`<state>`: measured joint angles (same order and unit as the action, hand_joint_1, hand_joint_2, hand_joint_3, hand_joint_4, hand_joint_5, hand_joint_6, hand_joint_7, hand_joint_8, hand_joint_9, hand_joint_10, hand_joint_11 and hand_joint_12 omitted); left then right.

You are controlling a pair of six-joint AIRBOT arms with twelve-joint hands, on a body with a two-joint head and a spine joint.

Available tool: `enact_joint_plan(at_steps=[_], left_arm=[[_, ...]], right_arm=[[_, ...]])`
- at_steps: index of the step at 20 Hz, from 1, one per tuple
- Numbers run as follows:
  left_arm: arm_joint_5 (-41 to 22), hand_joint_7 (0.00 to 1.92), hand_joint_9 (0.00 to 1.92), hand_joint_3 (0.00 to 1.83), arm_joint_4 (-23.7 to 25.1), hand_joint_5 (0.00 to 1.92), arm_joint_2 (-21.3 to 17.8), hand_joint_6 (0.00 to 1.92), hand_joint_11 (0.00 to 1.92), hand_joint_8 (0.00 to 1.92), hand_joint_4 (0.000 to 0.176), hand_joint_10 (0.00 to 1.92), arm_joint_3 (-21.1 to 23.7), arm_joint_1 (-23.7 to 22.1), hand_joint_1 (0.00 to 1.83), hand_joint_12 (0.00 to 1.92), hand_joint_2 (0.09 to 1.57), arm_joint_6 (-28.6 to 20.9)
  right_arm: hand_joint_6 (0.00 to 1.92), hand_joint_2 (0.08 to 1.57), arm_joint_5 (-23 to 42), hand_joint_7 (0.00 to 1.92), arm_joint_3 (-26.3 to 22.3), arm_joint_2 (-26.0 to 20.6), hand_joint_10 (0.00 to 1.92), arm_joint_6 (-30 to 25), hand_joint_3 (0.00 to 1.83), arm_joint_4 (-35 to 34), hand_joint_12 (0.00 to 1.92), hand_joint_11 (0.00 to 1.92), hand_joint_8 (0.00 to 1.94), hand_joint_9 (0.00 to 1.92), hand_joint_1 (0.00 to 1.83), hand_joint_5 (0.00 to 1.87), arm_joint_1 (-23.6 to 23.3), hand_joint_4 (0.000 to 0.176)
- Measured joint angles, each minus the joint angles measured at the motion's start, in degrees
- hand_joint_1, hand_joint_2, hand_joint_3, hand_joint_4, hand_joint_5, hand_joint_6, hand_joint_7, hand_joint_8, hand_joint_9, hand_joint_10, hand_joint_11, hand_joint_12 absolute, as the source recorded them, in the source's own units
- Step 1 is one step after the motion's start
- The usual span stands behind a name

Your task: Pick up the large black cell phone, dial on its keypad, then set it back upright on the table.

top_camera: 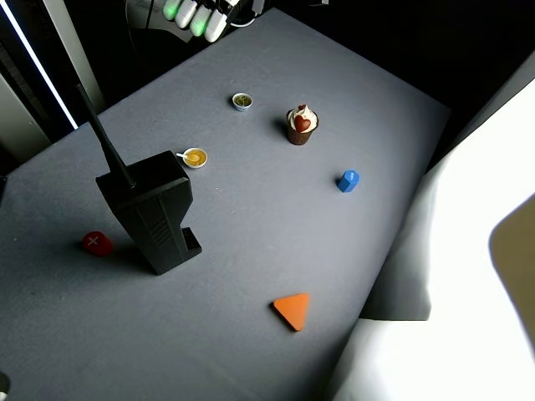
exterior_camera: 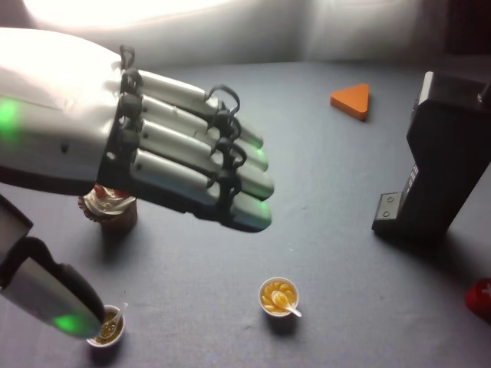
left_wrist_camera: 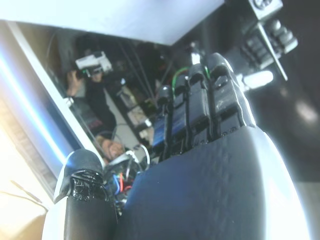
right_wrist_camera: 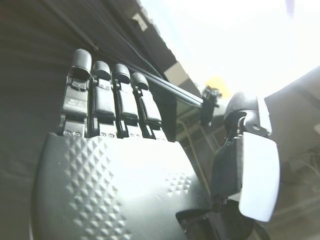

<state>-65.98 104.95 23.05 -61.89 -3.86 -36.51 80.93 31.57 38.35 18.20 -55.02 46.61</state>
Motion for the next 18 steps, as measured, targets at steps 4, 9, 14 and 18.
enact_joint_plan(at_steps=[4, 9, 14, 18], left_arm=[[0.7, 0.17, 0.17, 0.0, -3.4, 0.18, 0.0, 0.0, 0.0, 0.0, 0.0, 0.01, -0.9, 3.7, 0.05, 0.4, 1.18, 3.0], [-0.8, 0.16, 0.16, 0.0, -6.2, 0.17, 0.0, 0.0, 0.0, 0.0, 0.0, 0.0, -1.7, 4.9, 0.02, 0.36, 1.19, 4.4], [-2.0, 0.16, 0.15, 0.0, -7.9, 0.16, 0.0, 0.0, 0.0, 0.0, 0.0, 0.0, -1.8, 5.5, 0.05, 0.37, 1.17, 7.0], [-1.4, 0.17, 0.17, 0.0, -8.4, 0.17, 0.0, 0.01, 0.0, 0.0, 0.0, 0.01, -1.8, 5.6, 0.02, 0.38, 1.18, 7.0]], right_arm=[[0.0, 1.0, -0.5, 0.0, 0.0, 1.3, 0.0, 0.1, 0.0, 1.7, 0.02, 0.0, 0.0, 0.0, 0.54, 0.0, -0.9, 0.0], [0.0, 0.99, -0.7, 0.0, 1.3, 3.2, 0.0, 0.1, 0.0, 2.6, 0.0, 0.0, 0.0, 0.0, 0.66, 0.0, -1.2, 0.0], [0.0, 0.95, -1.1, 0.0, 1.4, 5.0, 0.0, 0.1, 0.0, 5.9, 0.0, 0.0, 0.0, 0.0, 0.54, 0.0, -1.2, 0.0], [0.0, 0.95, -2.0, 0.0, 2.5, 6.7, 0.0, 0.1, 0.0, 8.5, 0.0, 0.0, 0.0, 0.0, 0.49, 0.0, -0.7, 0.0]])
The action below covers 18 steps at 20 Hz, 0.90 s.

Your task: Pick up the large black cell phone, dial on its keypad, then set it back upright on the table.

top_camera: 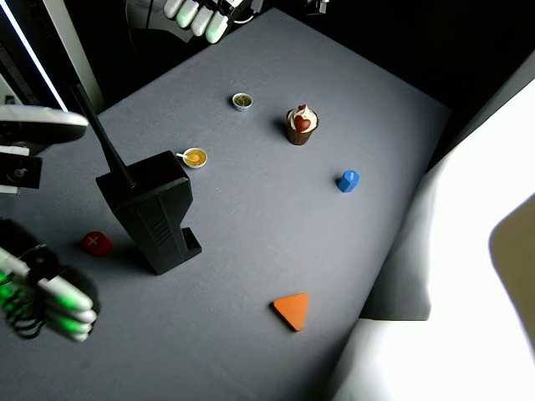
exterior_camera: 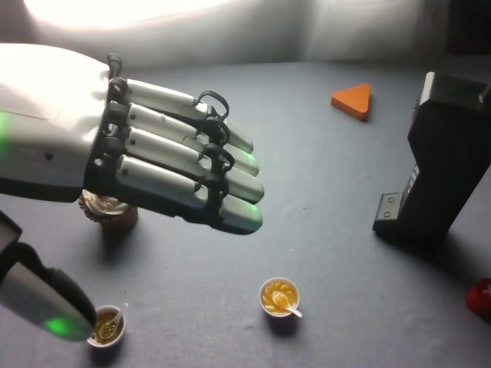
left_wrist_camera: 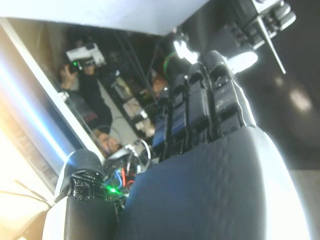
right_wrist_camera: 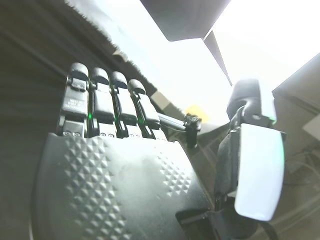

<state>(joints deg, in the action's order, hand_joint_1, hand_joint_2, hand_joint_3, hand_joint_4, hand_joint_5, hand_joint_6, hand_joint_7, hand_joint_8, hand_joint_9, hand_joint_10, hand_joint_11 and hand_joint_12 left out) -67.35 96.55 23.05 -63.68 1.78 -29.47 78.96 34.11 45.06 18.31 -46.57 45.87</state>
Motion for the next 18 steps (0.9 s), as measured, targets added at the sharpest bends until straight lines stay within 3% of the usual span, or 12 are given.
enact_joint_plan(at_steps=[11, 18], left_arm=[[2.1, 0.14, 0.13, 0.0, -1.9, 0.15, 0.0, 0.0, 0.0, 0.0, 0.0, 0.0, 0.0, 1.3, 0.02, 0.35, 1.19, -0.2], [2.3, 0.15, 0.13, 0.0, -1.6, 0.15, 0.0, 0.0, 0.0, 0.01, 0.0, 0.0, 0.0, 1.3, 0.04, 0.35, 1.18, -0.2]], right_arm=[[0.0, 0.97, -1.2, 0.0, 1.3, 2.6, 0.0, 0.0, 0.0, 2.7, 0.0, 0.0, 0.0, 0.0, 0.73, 0.0, 0.0, 0.0], [0.0, 0.94, 0.5, 0.0, 1.5, 4.0, 0.0, -3.0, 0.0, -1.7, 0.0, 0.0, 0.0, 0.0, 1.0, 0.0, -1.2, 0.0]])
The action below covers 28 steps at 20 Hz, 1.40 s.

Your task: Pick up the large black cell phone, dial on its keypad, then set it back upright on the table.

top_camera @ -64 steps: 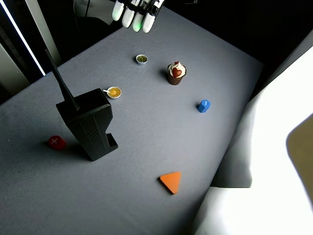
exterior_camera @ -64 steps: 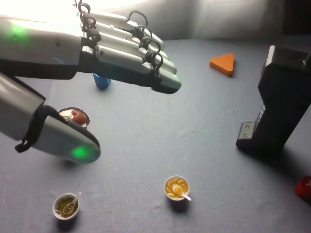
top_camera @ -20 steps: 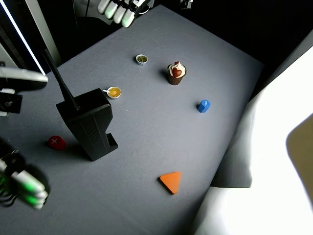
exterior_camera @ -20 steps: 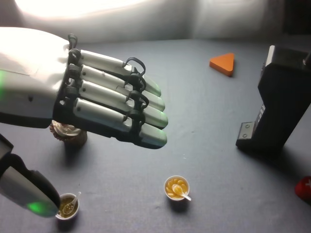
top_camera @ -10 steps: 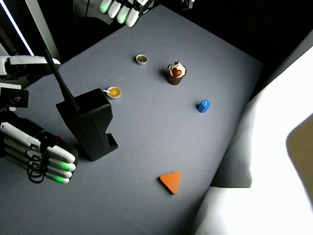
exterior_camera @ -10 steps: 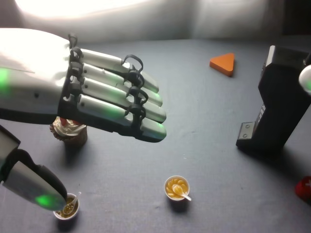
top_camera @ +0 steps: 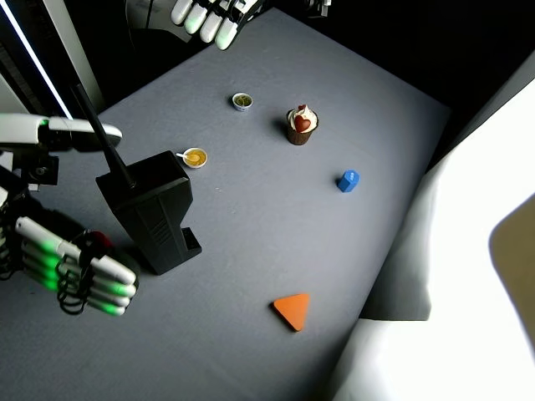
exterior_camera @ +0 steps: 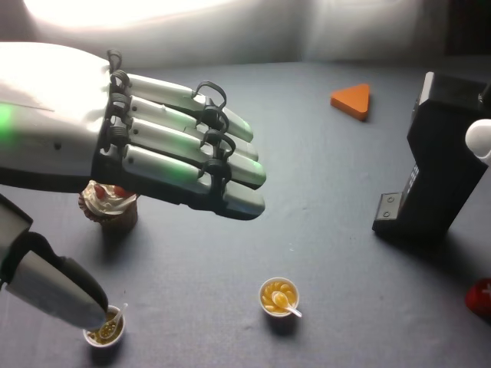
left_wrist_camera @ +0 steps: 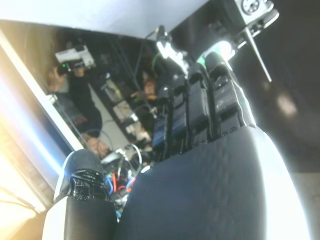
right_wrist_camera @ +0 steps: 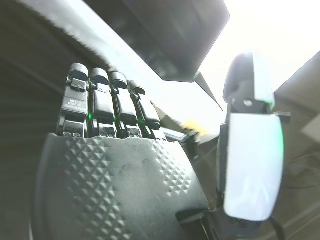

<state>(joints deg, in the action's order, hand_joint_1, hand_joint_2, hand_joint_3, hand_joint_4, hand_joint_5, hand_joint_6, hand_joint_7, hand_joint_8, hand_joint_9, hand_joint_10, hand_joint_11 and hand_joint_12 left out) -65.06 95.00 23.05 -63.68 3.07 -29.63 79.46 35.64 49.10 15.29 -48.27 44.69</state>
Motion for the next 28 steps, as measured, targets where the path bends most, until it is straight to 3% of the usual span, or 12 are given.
enact_joint_plan(at_steps=[5, 8, 12, 18, 28], left_arm=[[1.6, 0.15, 0.15, 0.0, 1.6, 0.16, 0.0, 0.0, 0.0, 0.0, 0.0, 0.0, 0.0, 0.3, 0.06, 0.45, 1.17, 0.0], [3.7, 0.14, 0.14, 0.0, 0.4, 0.15, 0.0, 0.0, 0.0, 0.0, 0.0, 0.0, 0.0, 3.3, 0.04, 0.39, 1.18, 1.1], [3.2, 0.15, 0.15, 0.0, -0.3, 0.16, 0.1, 0.01, 0.0, 0.0, 0.0, 0.0, 0.0, 5.7, 0.03, 0.53, 1.18, 2.6], [2.8, 0.14, 0.13, 0.0, -4.7, 0.17, 0.7, 0.01, 0.0, 0.0, 0.0, 0.0, 0.0, 6.1, 0.05, 0.33, 1.18, 4.3], [2.7, 0.11, 0.12, 0.0, -4.6, 0.15, 0.7, 0.0, 0.0, 0.0, 0.0, 0.0, 0.0, 6.4, 0.07, 0.38, 1.18, 4.3]], right_arm=[[0.0, 0.95, 0.2, 0.0, 1.4, 1.3, 0.0, -5.6, 0.0, 2.1, 0.0, 0.0, 0.0, 0.0, 0.94, 0.0, -0.4, 0.0], [0.0, 0.95, 0.3, 0.0, 3.5, 3.0, 0.0, -6.7, 0.0, 2.4, 0.0, 0.0, 0.0, 0.0, 0.98, 0.0, -0.2, 0.0], [0.0, 0.99, 0.2, 0.0, 5.1, 4.3, 0.0, -8.5, 0.01, 3.8, 0.0, 0.0, 0.0, 0.0, 0.91, 0.0, 1.1, 0.0], [0.0, 1.02, 0.5, 0.0, 7.0, 6.5, 0.0, -9.3, 0.02, 4.3, 0.0, 0.0, 0.0, 0.0, 0.89, 0.0, 1.6, 0.0], [0.0, 1.06, 0.4, 0.0, 8.8, 9.3, 0.0, -9.3, 0.02, 4.9, 0.0, 0.0, 0.0, 0.0, 0.84, 0.0, 2.3, 0.0]])
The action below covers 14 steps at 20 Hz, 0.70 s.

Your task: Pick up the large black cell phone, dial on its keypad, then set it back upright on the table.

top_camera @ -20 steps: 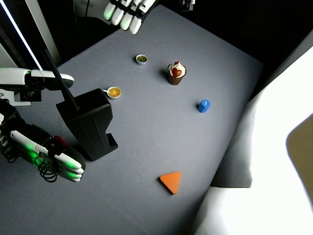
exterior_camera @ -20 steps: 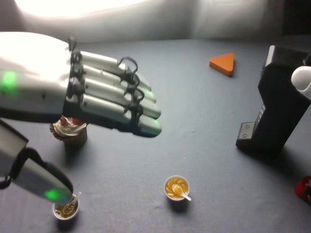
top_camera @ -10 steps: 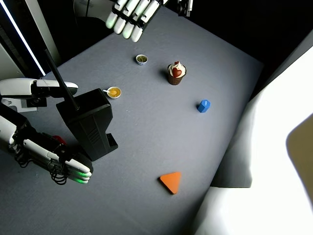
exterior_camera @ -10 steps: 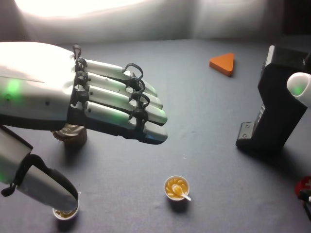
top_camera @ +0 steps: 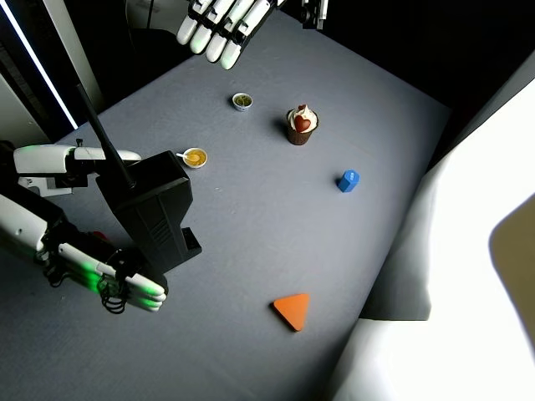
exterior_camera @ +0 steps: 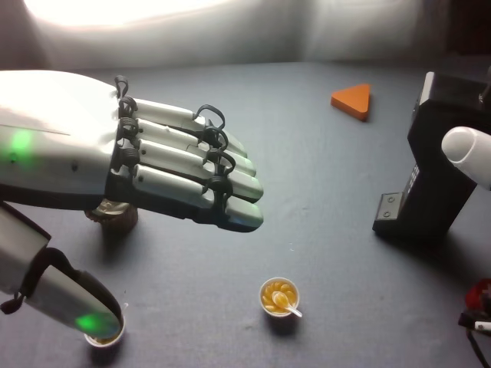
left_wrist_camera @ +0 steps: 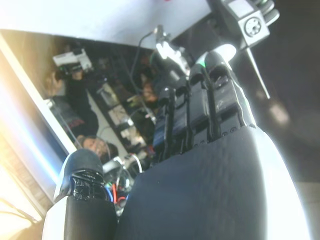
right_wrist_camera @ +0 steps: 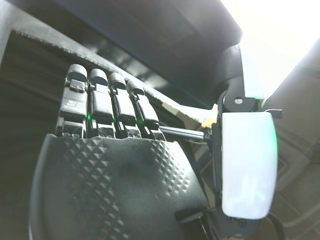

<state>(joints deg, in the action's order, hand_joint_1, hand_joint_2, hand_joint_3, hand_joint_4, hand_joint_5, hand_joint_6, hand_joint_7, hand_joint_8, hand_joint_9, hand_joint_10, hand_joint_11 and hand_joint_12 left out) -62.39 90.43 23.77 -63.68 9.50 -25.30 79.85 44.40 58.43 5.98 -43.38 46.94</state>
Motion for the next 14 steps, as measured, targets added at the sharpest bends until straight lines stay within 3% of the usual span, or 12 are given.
enact_joint_plan(at_steps=[5, 6, 7, 8, 9, 11, 12, 13, 14], left_arm=[[-0.1, 0.11, 0.1, 0.0, 0.1, 0.15, 0.0, 0.0, 0.0, 0.0, 0.0, 0.0, 0.0, 0.0, 0.09, 0.29, 1.18, 0.0], [-0.1, 0.11, 0.11, 0.0, 0.1, 0.14, 0.0, 0.0, 0.0, 0.0, 0.0, 0.0, 0.0, 0.0, 0.09, 0.26, 1.17, 0.0], [-0.2, 0.11, 0.1, 0.0, 0.1, 0.14, 0.0, 0.0, 0.0, 0.0, 0.0, 0.0, 0.0, 0.0, 0.08, 0.27, 1.18, 0.0], [-0.2, 0.11, 0.11, 0.0, 0.2, 0.15, 0.0, 0.0, 0.0, 0.0, 0.0, 0.0, 0.0, 0.0, 0.1, 0.3, 1.18, 0.0], [-0.3, 0.12, 0.12, 0.0, 0.2, 0.17, 0.0, 0.01, 0.0, 0.0, 0.0, 0.0, 0.0, 0.0, 0.11, 0.33, 1.17, 0.0], [-0.8, 0.1, 0.1, 0.0, 0.2, 0.15, 0.0, 0.0, 0.0, 0.0, 0.0, 0.0, 0.0, 0.0, 0.1, 0.29, 1.18, 0.0], [-1.1, 0.1, 0.1, 0.0, 0.4, 0.14, 0.0, 0.0, 0.0, 0.0, 0.0, 0.0, 0.0, 0.0, 0.11, 0.28, 1.18, 0.0], [-1.5, 0.09, 0.09, 0.0, 0.7, 0.14, 0.0, 0.0, 0.0, 0.0, 0.0, 0.0, 0.0, 0.0, 0.1, 0.28, 1.18, 0.0], [-1.9, 0.1, 0.09, 0.0, 1.1, 0.14, 0.0, 0.0, 0.0, 0.0, 0.0, 0.0, 0.0, 0.0, 0.09, 0.29, 1.18, 0.0]], right_arm=[[0.0, 1.09, 0.0, 0.07, 1.1, 0.5, 0.0, -0.3, 0.01, 1.1, 0.06, 0.06, 0.0, 0.05, 0.93, 0.08, 0.2, 0.0], [0.01, 1.1, 0.0, 0.19, 1.4, 0.5, 0.01, -0.6, 0.0, 1.3, 0.47, 0.0, 0.01, 0.16, 1.0, 0.18, 0.2, 0.0], [0.02, 1.13, 0.0, 0.27, 1.4, 0.5, 0.03, -0.9, 0.0, 1.4, 0.63, 0.0, 0.02, 0.25, 1.04, 0.25, 0.2, 0.0], [0.01, 1.13, 0.0, 0.39, 1.7, 0.7, 0.04, -1.3, 0.0, 1.7, 0.93, 0.0, 0.02, 0.4, 1.12, 0.33, 0.2, 0.0], [0.01, 1.11, 0.0, 0.53, 2.1, 0.9, 0.08, -1.5, 0.0, 2.4, 1.1, 0.16, 0.02, 0.59, 1.21, 0.42, 0.2, 0.0], [0.04, 1.1, 0.1, 0.77, 2.8, 1.2, 0.14, -1.6, 0.0, 3.3, 1.08, 0.51, 0.04, 0.89, 1.38, 0.65, 0.2, 0.0], [0.05, 1.09, 0.2, 0.79, 2.9, 1.2, 0.81, -1.7, 0.0, 3.3, 1.42, 0.8, 0.85, 0.96, 1.57, 0.8, 0.2, 0.0], [0.65, 1.12, 0.4, 0.81, 2.9, 1.2, 1.17, -1.6, 0.01, 3.4, 1.47, 0.92, 1.1, 0.87, 1.5, 0.85, 0.2, 0.0], [0.69, 1.12, 0.8, 0.81, 3.1, 1.4, 1.26, -1.6, 0.0, 3.5, 1.49, 0.95, 1.18, 0.84, 1.49, 0.93, 0.2, 0.0]])
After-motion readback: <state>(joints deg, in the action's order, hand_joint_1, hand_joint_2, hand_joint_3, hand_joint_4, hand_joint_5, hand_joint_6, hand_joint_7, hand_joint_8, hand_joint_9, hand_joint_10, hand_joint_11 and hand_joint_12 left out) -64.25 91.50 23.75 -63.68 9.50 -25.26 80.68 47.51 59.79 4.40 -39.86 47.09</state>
